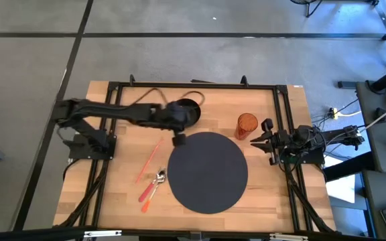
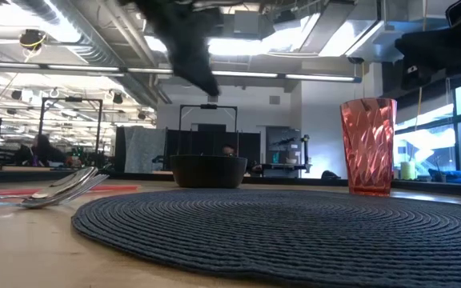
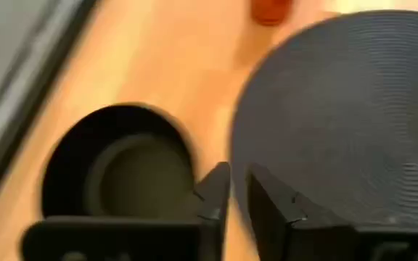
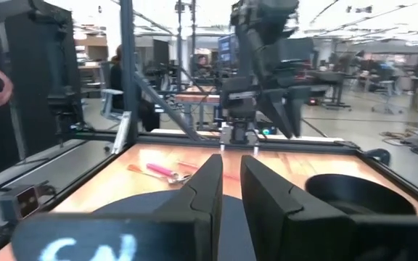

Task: Pick & Place Utensil
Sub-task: Put the black bowl on the center of the black mat

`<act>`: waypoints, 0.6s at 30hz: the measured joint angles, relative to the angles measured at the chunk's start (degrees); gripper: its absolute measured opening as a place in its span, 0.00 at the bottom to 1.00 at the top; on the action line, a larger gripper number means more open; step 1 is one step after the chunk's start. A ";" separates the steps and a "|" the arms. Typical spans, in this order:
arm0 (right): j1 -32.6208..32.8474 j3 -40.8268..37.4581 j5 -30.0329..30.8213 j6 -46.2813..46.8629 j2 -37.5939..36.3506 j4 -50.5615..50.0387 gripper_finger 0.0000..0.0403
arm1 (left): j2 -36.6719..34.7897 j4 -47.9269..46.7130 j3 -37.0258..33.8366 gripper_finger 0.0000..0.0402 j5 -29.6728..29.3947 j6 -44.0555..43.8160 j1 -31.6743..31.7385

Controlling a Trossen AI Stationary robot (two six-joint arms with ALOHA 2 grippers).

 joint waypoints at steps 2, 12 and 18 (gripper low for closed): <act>0.02 0.00 -1.99 -0.79 0.00 -0.02 0.13 | 3.84 -2.26 4.58 0.18 2.69 2.51 -0.38; 0.01 0.00 -4.65 -1.00 0.00 -0.02 0.13 | 10.35 -8.18 10.28 0.53 -1.17 1.94 0.33; 0.02 0.00 -4.60 -1.00 0.00 -0.02 0.13 | 12.25 -12.51 10.21 0.61 -1.22 7.81 0.16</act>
